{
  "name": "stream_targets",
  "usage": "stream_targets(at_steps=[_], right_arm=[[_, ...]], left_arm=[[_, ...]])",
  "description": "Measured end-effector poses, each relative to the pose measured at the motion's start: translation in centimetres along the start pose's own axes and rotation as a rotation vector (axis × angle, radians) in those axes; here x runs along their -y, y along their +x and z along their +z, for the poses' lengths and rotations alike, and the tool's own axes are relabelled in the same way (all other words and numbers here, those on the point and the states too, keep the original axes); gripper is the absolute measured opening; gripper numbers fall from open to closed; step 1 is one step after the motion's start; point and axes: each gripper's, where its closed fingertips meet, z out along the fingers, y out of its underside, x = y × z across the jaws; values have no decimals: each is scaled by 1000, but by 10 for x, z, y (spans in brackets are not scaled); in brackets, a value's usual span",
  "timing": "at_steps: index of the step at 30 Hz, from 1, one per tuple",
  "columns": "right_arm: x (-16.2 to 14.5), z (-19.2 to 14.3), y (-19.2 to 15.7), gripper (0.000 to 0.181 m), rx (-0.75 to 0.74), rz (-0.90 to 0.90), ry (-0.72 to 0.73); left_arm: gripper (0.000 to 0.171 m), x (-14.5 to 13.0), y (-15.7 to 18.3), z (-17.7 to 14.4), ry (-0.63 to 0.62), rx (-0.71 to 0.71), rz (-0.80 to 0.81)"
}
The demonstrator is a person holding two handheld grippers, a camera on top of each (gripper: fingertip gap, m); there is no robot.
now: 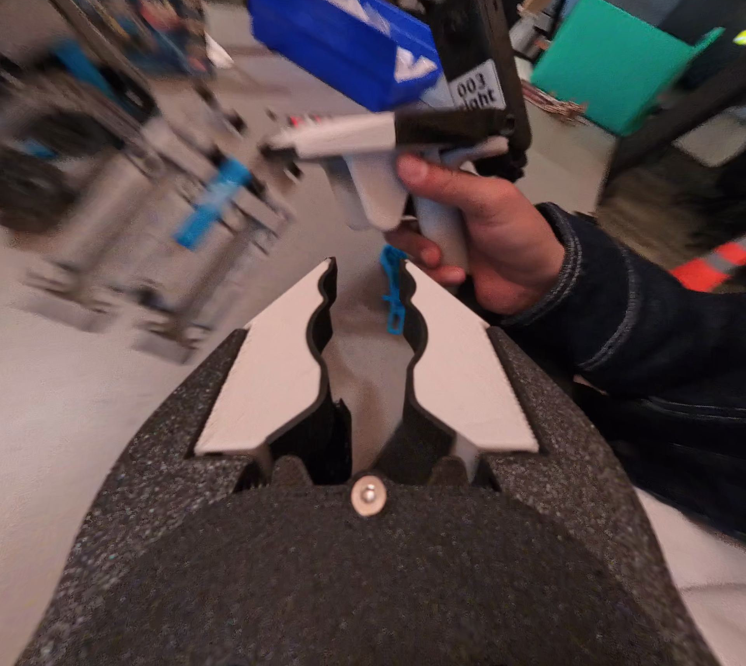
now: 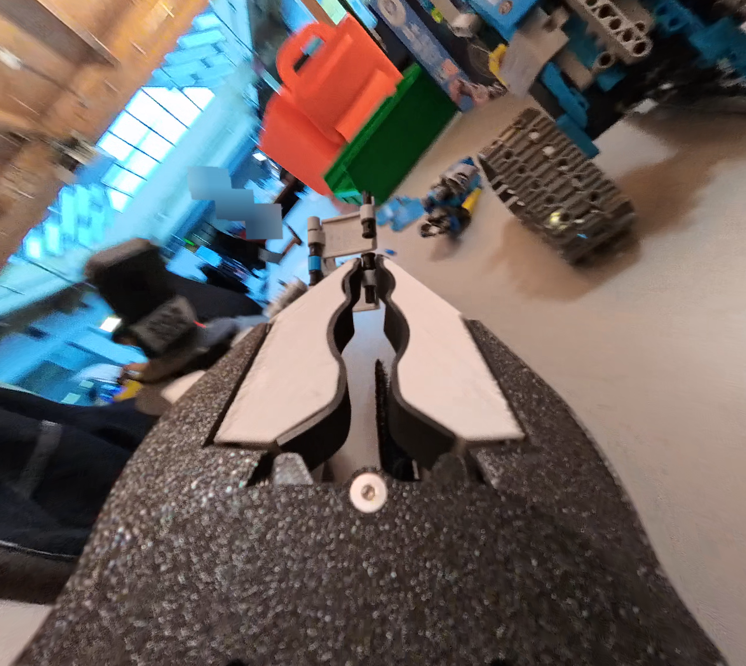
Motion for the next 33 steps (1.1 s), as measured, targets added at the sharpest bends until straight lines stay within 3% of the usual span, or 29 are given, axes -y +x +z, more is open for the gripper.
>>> stream_targets(at_steps=[2,5,7,12,17,25,33], right_arm=[[3,4,-16,4,123,89,55],[-5,10,-25,4,209,179,53],[-10,13,-29,5,232,200,34],[-17,17,-34,5,272,212,-12],[-21,17,-43,4,380,314,-29],[-13,14,-39,4,339,252,27],[-11,15,-42,5,340,246,46]], left_arm=[[32,2,-5,7,4,-12,-98],[40,28,-34,-5,160,67,-179],[42,46,-43,-19,269,84,-161],[32,56,-38,-23,329,24,-66],[21,62,-42,-32,311,-49,-26],[11,51,-45,-23,272,-99,-117],[7,50,-45,-26,263,-87,-44]])
